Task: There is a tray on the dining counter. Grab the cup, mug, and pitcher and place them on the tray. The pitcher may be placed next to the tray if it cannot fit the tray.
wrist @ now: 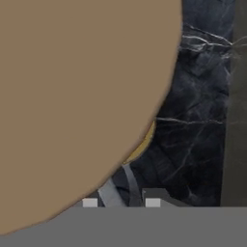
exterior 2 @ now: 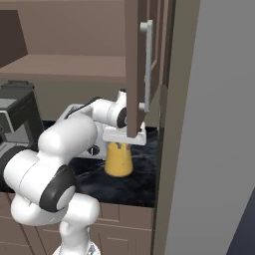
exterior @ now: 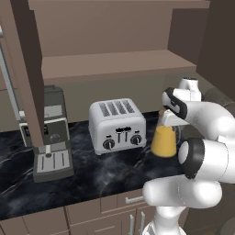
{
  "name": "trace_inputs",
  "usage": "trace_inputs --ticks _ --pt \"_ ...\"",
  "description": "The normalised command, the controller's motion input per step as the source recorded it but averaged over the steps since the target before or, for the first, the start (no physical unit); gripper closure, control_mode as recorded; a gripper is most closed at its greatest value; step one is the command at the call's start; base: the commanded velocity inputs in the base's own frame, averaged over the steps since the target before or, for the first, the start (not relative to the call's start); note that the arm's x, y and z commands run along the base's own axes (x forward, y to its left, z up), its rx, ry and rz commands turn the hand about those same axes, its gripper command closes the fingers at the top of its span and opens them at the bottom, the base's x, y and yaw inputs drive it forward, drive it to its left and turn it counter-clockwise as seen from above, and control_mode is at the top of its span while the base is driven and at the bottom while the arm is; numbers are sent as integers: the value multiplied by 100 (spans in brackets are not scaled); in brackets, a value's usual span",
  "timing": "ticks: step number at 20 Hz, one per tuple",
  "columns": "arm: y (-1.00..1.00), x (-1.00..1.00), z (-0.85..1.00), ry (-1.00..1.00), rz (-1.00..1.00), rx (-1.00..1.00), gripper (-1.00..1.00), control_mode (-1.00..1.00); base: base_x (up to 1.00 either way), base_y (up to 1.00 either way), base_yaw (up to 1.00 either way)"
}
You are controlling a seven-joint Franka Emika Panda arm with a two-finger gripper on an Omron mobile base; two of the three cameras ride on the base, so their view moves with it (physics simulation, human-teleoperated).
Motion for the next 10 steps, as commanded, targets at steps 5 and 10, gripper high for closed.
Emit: trace_inputs --ticks 5,10 --pt "0 0 0 0 0 0 100 -100 0 0 0" --pt "2 0 0 0 0 0 100 -100 0 0 0"
